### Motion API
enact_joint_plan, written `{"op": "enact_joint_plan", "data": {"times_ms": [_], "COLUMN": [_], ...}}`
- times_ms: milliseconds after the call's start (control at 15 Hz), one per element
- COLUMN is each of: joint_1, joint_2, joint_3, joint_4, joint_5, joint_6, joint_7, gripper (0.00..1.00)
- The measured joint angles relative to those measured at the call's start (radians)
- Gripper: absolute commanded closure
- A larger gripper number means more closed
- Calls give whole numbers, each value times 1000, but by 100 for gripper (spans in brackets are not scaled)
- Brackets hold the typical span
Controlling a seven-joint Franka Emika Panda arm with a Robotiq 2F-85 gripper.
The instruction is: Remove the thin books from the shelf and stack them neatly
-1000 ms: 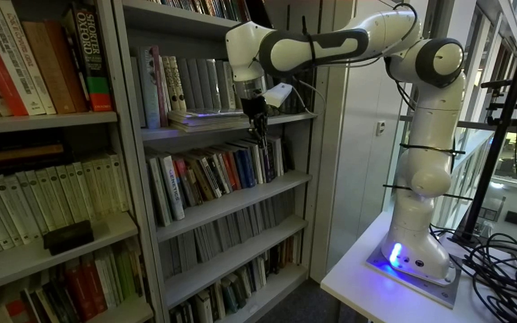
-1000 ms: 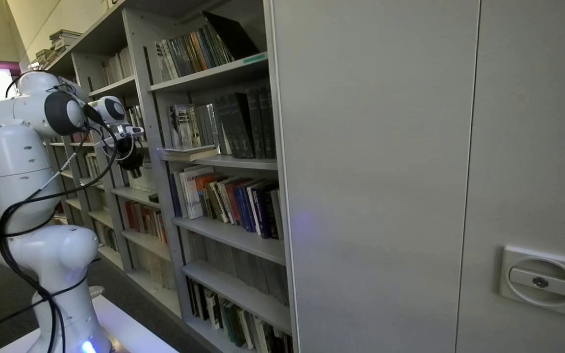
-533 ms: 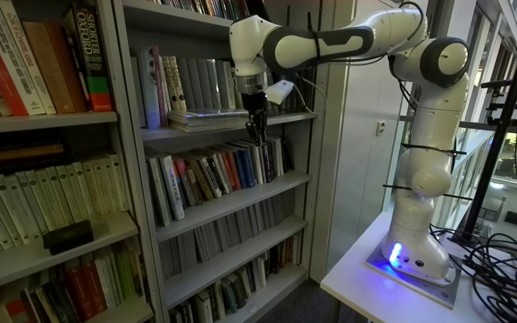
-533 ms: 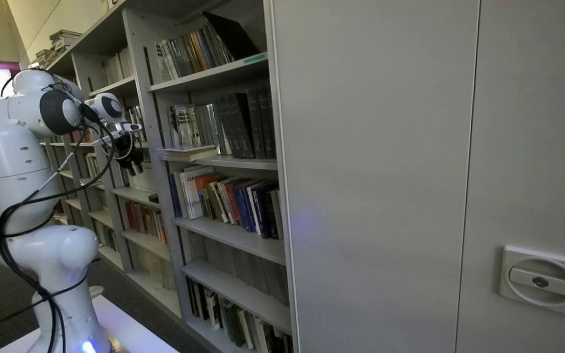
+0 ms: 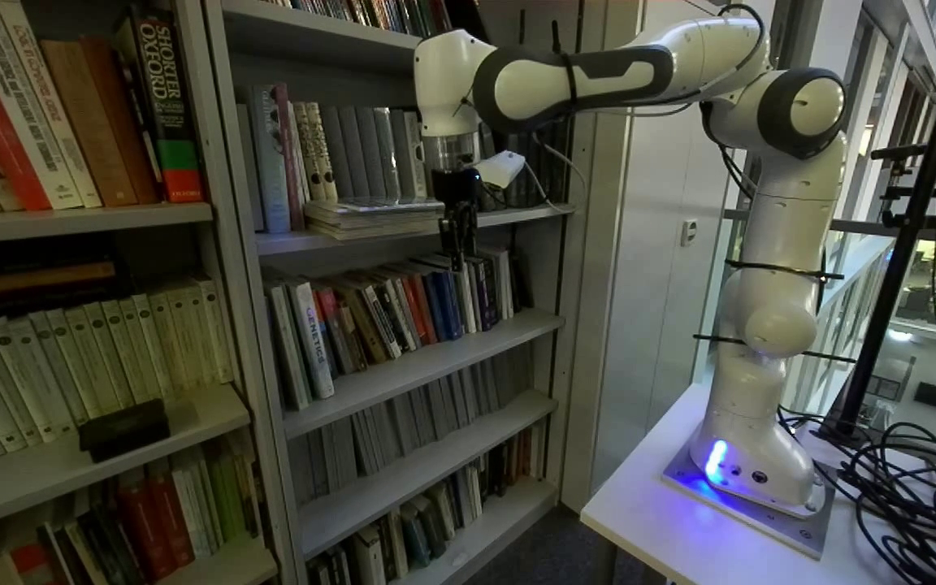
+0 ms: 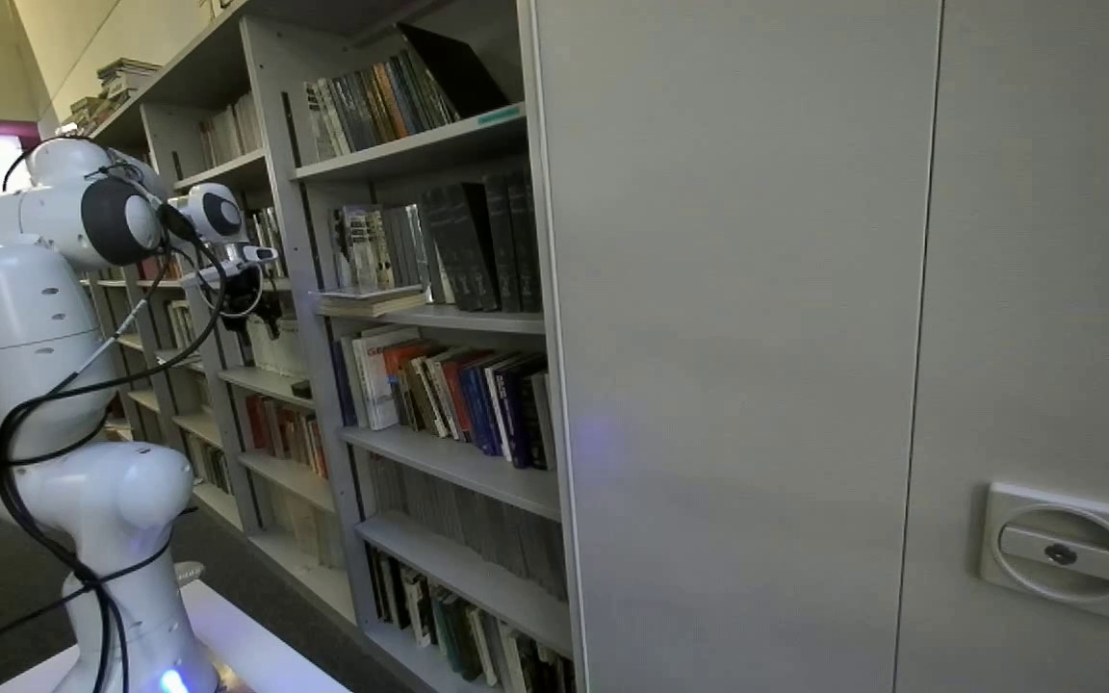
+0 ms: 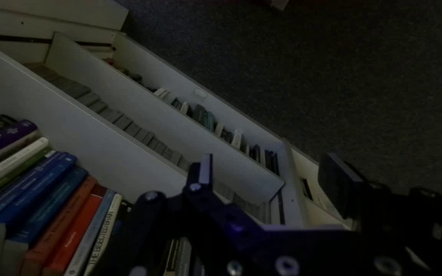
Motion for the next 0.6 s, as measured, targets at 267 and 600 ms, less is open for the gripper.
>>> {"op": "enact_joint_plan", "data": {"times_ms": [267, 600], "joint_1": [3, 5], "joint_2": [0, 19], "joint_3": [6, 18], "joint_4": [5, 34], "joint_5": [14, -35], "joint_6": [25, 26], "joint_7": [-41, -43], "gripper": [80, 100]}}
